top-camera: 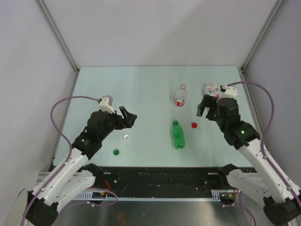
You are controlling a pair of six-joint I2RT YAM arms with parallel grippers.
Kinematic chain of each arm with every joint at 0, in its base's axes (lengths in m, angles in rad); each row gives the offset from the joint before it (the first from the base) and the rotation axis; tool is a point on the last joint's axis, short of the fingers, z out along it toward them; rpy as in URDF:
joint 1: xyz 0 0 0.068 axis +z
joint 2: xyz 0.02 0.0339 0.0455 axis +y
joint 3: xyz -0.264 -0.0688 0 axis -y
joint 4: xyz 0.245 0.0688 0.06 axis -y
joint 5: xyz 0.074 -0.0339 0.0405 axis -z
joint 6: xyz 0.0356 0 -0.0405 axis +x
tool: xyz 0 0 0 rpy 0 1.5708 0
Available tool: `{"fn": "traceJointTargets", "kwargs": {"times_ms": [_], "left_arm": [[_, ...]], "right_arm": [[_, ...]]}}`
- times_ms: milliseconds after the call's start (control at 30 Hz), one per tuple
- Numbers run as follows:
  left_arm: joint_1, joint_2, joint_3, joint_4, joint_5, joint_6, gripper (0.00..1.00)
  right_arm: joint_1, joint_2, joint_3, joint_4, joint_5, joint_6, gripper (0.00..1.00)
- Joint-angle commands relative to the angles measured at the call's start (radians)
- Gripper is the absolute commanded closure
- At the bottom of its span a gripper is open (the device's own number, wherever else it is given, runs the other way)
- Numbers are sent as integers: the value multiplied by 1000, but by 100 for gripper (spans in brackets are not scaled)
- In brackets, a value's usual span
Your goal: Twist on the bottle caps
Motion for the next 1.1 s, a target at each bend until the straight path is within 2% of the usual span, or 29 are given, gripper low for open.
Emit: {"fn": "traceJointTargets", "kwargs": {"times_ms": [0,100,233,367,433,600,833,1067], "left_arm": [[1,-79,34,55,12,80,1],[1,-109,20,68,61,114,1],[1,-75,27,132,142,172,1],[-31,36,23,322,256,292,0],[-70,134,50,392,244,350,0],[-156,485,251,440,247,513,1],[-177,909,447,665,263,463,1],[-191,1134,603,776,237,358,1]], "right_arm": [[7,-161,-82,170,-37,-40,1],[6,-243,-137,206,-82,-53,1],[5,-287,-170,213,-180,-118,1],[6,-316,-173,198,-205,-118,1],[5,-350,-174,191,-208,-103,1],[1,-406,-174,181,-207,-96,1],[-11,-383,-174,202,-205,-112,1],[-29,-356,-173,228,-256,-128,1]]}}
